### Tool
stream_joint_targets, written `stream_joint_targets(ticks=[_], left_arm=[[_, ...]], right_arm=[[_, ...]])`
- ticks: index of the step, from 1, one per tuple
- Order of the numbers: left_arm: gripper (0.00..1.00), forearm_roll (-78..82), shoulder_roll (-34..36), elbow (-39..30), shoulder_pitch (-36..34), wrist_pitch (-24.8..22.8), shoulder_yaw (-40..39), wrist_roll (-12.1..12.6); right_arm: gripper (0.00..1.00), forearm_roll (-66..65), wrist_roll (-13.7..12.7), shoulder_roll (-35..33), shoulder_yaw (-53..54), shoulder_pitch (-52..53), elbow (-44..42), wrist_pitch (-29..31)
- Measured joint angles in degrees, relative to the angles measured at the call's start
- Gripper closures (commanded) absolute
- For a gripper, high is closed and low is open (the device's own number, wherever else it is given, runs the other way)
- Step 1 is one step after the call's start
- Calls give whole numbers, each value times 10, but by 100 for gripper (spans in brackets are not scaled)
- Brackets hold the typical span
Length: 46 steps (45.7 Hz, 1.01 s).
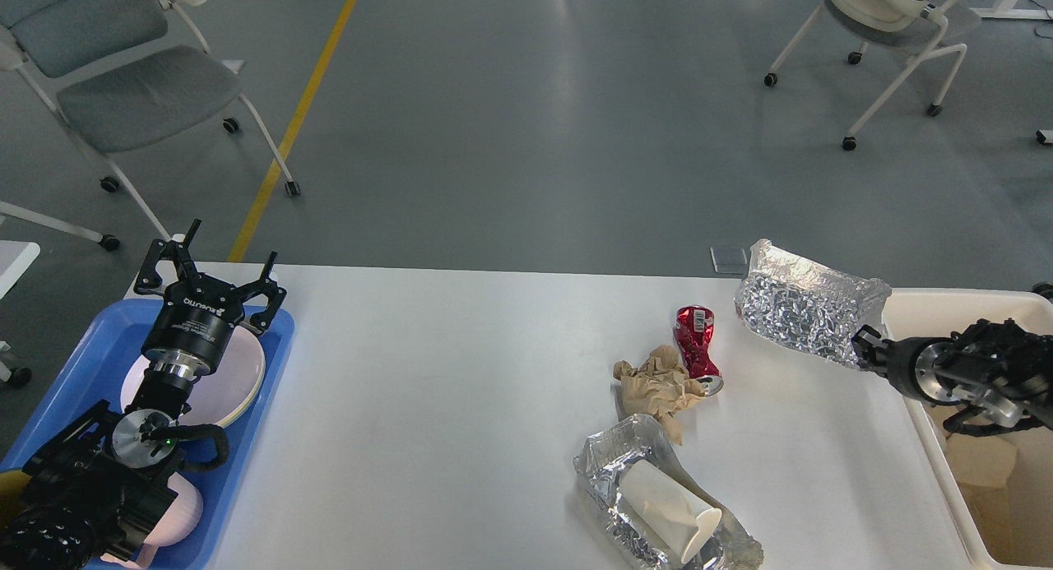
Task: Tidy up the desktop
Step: 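Lift the crumpled foil with the right gripper and drop it into the bin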
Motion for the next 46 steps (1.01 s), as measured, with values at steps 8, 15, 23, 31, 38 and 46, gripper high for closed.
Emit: stream_joint_targets(ticks=[8,15,23,31,38,46], left_arm=[[4,0,0,0,0,0,0,0],[4,0,0,0,0,0,0,0],[4,0,0,0,0,0,0,0],[4,0,0,0,0,0,0,0],[4,0,0,0,0,0,0,0],[4,0,0,0,0,0,0,0]], right_arm=[[100,-1,4,-93,-12,111,123,4],[100,-1,4,-143,-59,268,222,40],[100,0,4,-153,-114,448,250,159],[100,0,3,-153,-129,516,247,204],[100,2,1,-156,-148,465,202,172],[100,40,0,-170,-147,267,86,102]])
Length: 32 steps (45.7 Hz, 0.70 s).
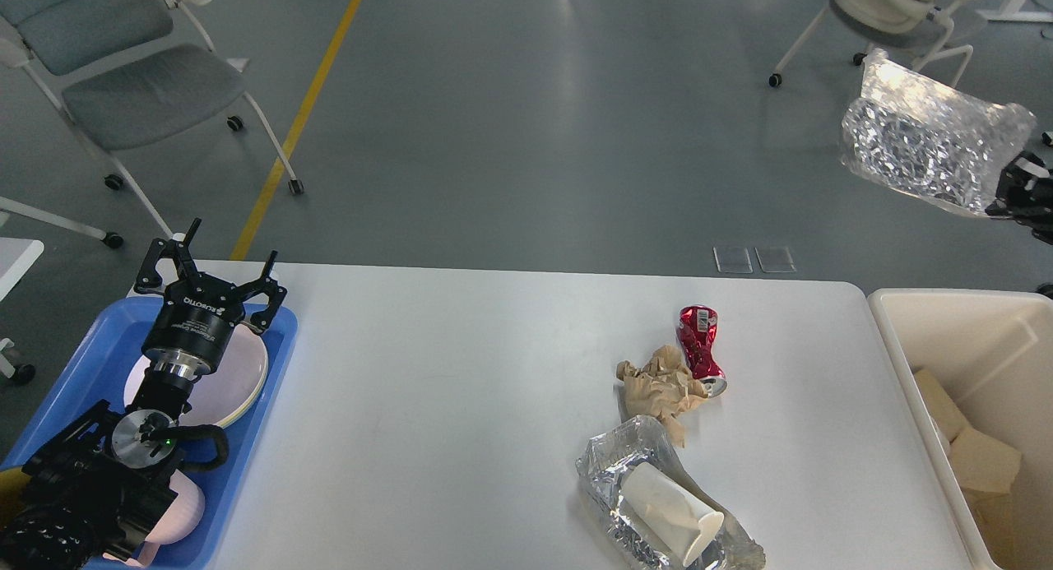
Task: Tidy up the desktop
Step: 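Lift the crumpled foil with the right gripper and drop it into the bin, then swing the right gripper over and grasp the red can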
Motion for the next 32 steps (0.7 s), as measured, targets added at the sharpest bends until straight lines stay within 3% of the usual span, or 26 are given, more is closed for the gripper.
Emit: stream_joint_targets(ticks=[8,10,13,14,32], left_arm=[[4,0,0,0,0,0,0,0],[4,0,0,0,0,0,0,0],[4,0,0,0,0,0,0,0],[4,0,0,0,0,0,0,0],[4,0,0,0,0,0,0,0]], right_arm=[[100,95,-1,-1,5,-177,-62,-71],[72,108,-1,-1,6,-207,-71,-88],[12,118,0,-1,7,-244,-83,-106],[0,119,0,-1,7,-255,-86,-110],[0,121,0,8,60,-350,-121,-147]])
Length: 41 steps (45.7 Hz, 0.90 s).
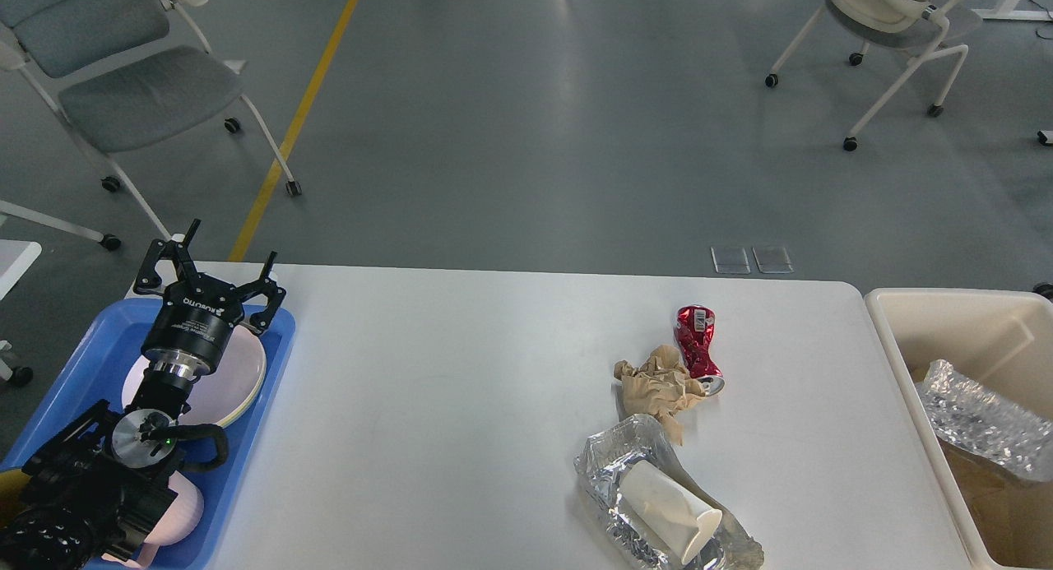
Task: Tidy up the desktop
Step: 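Swing the right gripper over and grasp the red can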
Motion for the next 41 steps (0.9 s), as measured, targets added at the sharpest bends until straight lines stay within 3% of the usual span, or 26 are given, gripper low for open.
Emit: stream_joint_targets(ticks=[6,13,23,31,41], left_arm=[[4,0,0,0,0,0,0,0],[4,0,0,0,0,0,0,0],[4,0,0,0,0,0,0,0],[4,0,0,0,0,0,0,0],[4,0,0,0,0,0,0,0]], right_arm=[[0,0,2,16,5,36,14,5],[0,-7,0,51,0,169,72,33],[0,-21,-1,188,-98,402,166,97],[0,-22,0,310,-156,558,233,218],[0,-21,0,386,-158,717,282,387]])
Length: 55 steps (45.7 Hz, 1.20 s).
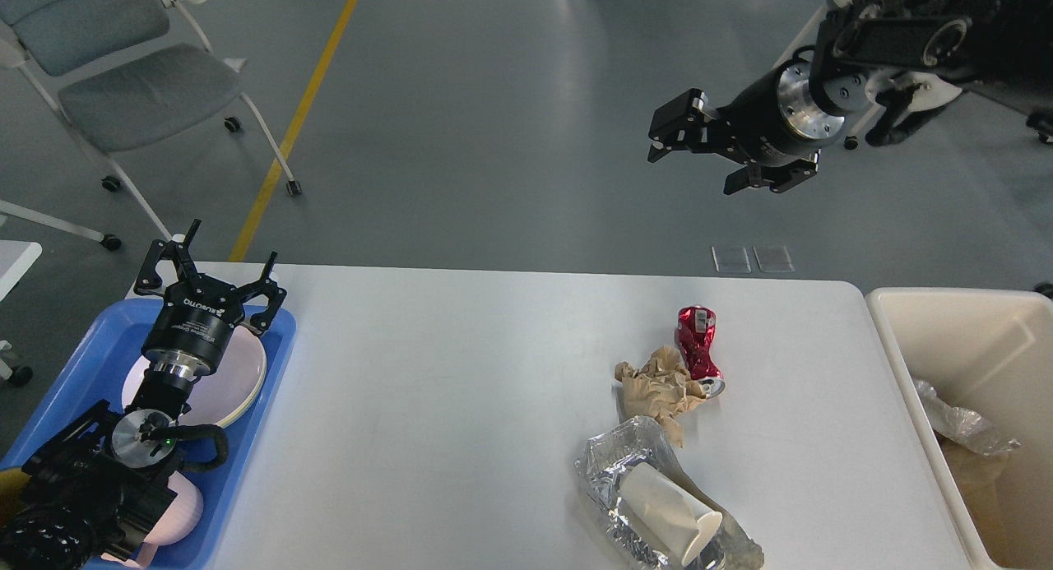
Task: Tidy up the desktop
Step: 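Swing the right gripper over and grasp the red can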
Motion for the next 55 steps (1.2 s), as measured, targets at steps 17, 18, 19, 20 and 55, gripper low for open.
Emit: stream_joint_targets(ticks=[17,18,19,20,55], left_arm=[[4,0,0,0,0,0,0,0],[4,0,0,0,0,0,0,0],[4,0,0,0,0,0,0,0],[4,0,0,0,0,0,0,0],[4,0,0,0,0,0,0,0]], right_arm=[[0,-4,-2,14,-12,-93,-1,-76],[0,-5,-2,14,-12,-115,-3,-100],[0,-7,-2,14,-13,-133,-4,-119],[0,-10,-2,14,-15,-150,-4,-137],[0,-163,0,17,-50,-479,-45,-544]])
